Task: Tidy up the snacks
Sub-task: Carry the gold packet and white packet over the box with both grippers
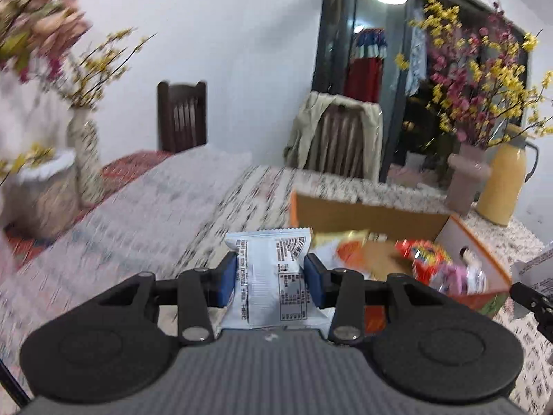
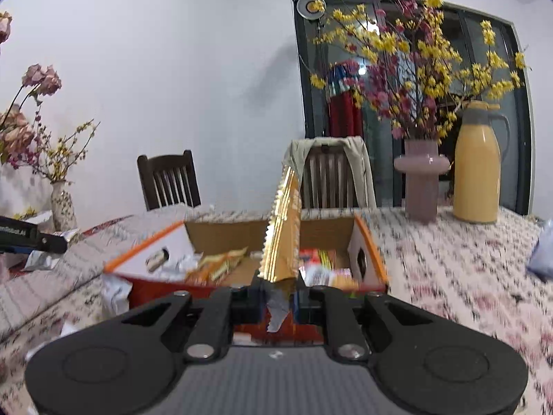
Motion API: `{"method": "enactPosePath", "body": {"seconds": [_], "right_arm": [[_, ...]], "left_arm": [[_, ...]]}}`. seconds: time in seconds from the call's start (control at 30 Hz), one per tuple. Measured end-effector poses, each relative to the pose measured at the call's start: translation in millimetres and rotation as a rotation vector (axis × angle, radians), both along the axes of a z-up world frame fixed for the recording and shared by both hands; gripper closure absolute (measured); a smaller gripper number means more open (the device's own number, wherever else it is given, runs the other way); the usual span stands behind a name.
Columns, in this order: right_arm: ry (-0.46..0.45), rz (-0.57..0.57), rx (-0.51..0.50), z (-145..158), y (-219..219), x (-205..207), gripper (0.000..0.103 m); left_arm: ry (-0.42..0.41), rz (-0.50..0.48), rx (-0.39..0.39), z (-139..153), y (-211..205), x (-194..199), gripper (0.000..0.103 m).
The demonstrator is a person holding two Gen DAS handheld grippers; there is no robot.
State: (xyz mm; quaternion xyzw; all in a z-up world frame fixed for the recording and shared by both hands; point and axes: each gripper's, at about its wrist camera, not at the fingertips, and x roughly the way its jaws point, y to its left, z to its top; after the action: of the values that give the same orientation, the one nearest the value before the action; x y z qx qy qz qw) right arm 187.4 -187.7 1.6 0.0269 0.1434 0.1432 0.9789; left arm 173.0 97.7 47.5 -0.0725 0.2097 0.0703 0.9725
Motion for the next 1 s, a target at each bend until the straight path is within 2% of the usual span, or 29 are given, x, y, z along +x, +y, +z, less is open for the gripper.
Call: {"method": "enactPosePath", "body": {"seconds": [0.33,0.47,0.63,0.83,1.0], "right_arm": [[-0.015,-0.017,-0.023,26.9,23.0,60.2,0.089],[0.006,-0.039,-0.022,21.0,27.7,84.8,0.089],[0.055,-0.038,-0.008,5.3,26.3,103.8,0.089],[0.094,-0.045,-0.016,-6.9,25.1,114.3,0.089],[0.089,-0.048,-0.027,-8.4,26.4,112.8,0.089]], "left_arm": [[-0.048,-0.087,0.025,21.3,-24.7,63.2,0.06],[-0.053,-0.096,0.032,19.6,-31.6,89.0,0.06],[-0.064,-0.09,0.044,1.4,-31.3,111.5,0.06],[-0.046,-0.106,0.061,-10.7,-32.4,116.7,0.06],[-0.046,-0.122,0.071,-15.9,-36.1,113.7,0.06]]}}
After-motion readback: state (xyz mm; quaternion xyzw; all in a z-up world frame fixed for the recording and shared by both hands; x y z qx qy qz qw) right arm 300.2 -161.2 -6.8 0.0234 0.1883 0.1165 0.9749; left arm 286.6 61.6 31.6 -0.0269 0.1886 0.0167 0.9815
